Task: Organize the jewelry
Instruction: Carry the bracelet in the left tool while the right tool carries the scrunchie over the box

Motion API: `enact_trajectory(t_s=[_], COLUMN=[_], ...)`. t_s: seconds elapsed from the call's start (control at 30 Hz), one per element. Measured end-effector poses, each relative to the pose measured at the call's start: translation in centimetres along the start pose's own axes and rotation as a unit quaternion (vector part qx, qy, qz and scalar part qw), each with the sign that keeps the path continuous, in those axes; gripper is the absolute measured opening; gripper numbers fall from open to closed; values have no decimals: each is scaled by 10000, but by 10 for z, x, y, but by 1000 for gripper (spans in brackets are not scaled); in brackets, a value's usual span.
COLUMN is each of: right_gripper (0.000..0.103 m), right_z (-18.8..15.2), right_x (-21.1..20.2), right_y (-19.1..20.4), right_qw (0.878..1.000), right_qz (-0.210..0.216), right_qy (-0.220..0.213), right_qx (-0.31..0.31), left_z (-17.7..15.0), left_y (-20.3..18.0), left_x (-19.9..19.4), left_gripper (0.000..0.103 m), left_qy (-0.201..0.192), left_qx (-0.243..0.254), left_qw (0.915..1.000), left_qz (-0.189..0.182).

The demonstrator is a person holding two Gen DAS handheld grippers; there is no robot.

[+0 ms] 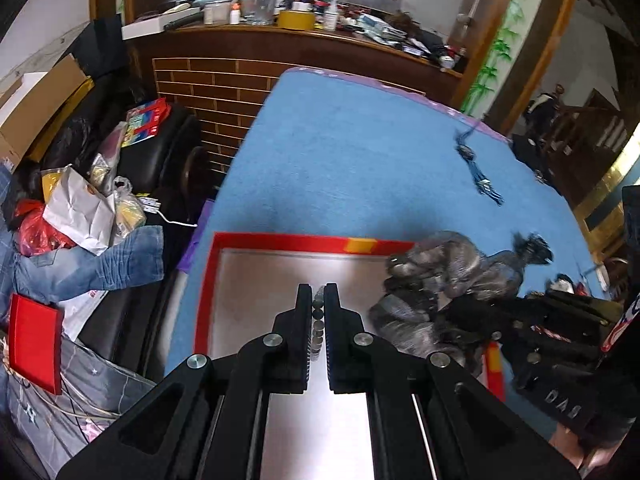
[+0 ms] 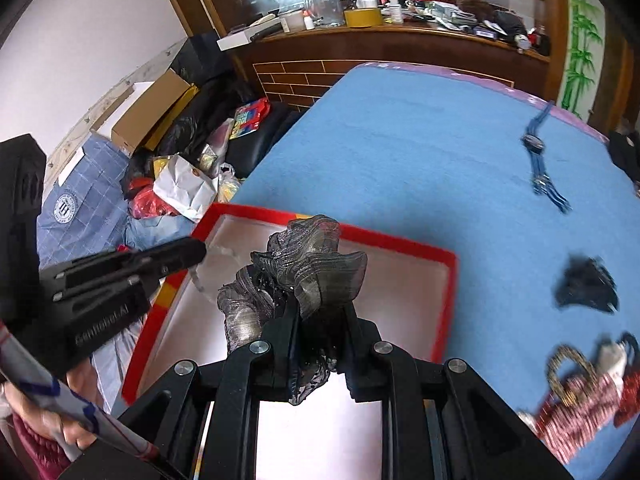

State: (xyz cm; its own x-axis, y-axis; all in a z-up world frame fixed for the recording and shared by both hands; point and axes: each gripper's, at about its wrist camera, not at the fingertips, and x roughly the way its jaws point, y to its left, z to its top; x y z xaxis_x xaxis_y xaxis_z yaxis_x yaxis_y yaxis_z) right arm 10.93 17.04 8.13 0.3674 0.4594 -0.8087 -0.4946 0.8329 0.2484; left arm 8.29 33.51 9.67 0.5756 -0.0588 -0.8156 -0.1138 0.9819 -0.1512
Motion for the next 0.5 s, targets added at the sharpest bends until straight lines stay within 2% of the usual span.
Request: enact_trajectory(t_s=[0.17, 0.27, 0.5], right_gripper=[21, 21, 23], right_z=[12, 16, 18], right_x=[30, 45, 63], right_y=[5, 5, -4], right_qw=[9998, 9996, 9990], right_qz=[79, -19, -112], right_qy=[149, 241, 364], right_qx=[131, 143, 237], left_z=[4, 5, 4], left_y=[10, 20, 32], left_x=[15, 23, 36], left_gripper=[5, 5, 5], left_qy=[3, 46, 135], left_qx=[22, -60, -185], left_qw=[9998, 9996, 9992], left_qz=[185, 269, 338])
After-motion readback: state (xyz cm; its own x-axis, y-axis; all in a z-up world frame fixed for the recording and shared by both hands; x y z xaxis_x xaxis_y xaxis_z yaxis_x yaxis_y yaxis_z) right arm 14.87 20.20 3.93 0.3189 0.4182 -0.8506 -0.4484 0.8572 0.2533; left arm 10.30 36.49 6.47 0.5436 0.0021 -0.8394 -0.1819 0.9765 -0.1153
